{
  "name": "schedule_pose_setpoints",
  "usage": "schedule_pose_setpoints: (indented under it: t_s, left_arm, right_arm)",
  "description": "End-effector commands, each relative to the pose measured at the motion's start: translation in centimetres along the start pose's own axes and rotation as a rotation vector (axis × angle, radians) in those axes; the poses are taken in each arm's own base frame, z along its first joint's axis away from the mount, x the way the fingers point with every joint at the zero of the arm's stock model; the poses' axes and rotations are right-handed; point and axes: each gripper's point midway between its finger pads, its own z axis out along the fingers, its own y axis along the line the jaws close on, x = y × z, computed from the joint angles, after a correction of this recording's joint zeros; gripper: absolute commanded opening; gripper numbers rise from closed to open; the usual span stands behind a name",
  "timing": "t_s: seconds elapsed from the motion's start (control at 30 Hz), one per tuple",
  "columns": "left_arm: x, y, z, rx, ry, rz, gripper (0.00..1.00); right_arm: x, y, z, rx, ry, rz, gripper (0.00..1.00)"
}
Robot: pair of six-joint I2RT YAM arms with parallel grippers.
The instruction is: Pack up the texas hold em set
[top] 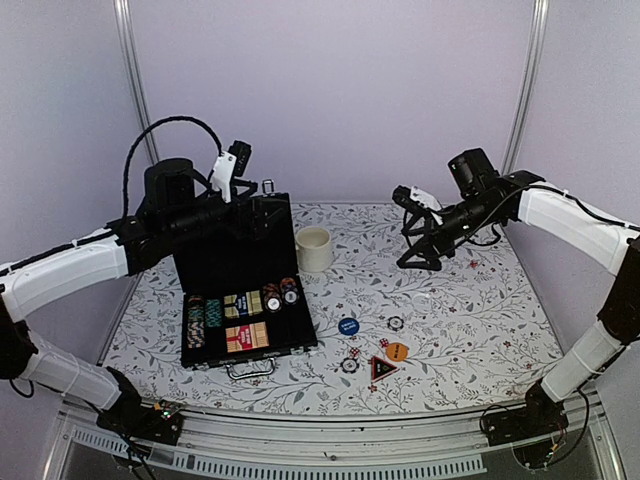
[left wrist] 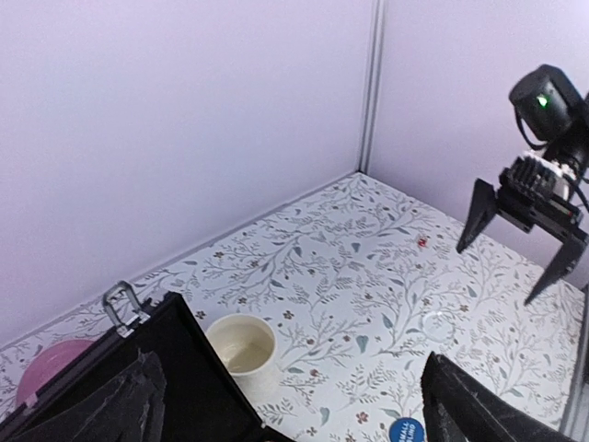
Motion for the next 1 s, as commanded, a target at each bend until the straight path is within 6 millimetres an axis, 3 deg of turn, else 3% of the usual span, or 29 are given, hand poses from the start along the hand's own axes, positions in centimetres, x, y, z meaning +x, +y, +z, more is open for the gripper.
schedule_pose_setpoints:
  t_s: [0.0,0.07,0.13,0.3,0.43,0.53,0.8,0.97]
  left_arm:
    - [-3.0,3.5,1.2,-0.196,-0.079,0.051,0.97]
    - [-1.5,4.3,2.0,-0.233,-0.024,0.09,0.97]
    - [-0.5,6.1,1.2,-0.322,-0.032,0.024,0.98]
    - [-0.2,5.7,-1.3,-0.243,-0.098,0.041,0.97]
    - [0.5,5.7,-0.5,-0.227,-0.001,0.078,0.91]
    - [1.2,5.6,0.5,-0.204,0.063,0.056,0.87]
    - [1.1,5.0,0.2,-0.177,0.044,0.037,0.85]
    - [1.1,5.1,0.1,-0.18,0.047,0.042,0.85]
  right_arm:
    - [1.3,0.1,1.6,0.005,0.059,-0.052,0.93]
    - [2.3,1.0,2.7,-0.029,0.105,-0.098,0.87]
    - [3.2,2.0,3.7,-0.059,0.147,-0.139,0.81]
    - [5.9,5.8,6.9,-0.17,0.262,-0.257,0.76]
    - [8.6,8.0,9.6,-0.211,0.378,-0.344,0.78]
    - [9.5,9.4,10.8,-0.239,0.422,-0.39,0.83]
    - [13.0,12.2,12.4,-0.288,0.536,-0.496,0.91]
    - [14.1,12.8,13.1,-0.287,0.58,-0.507,0.92]
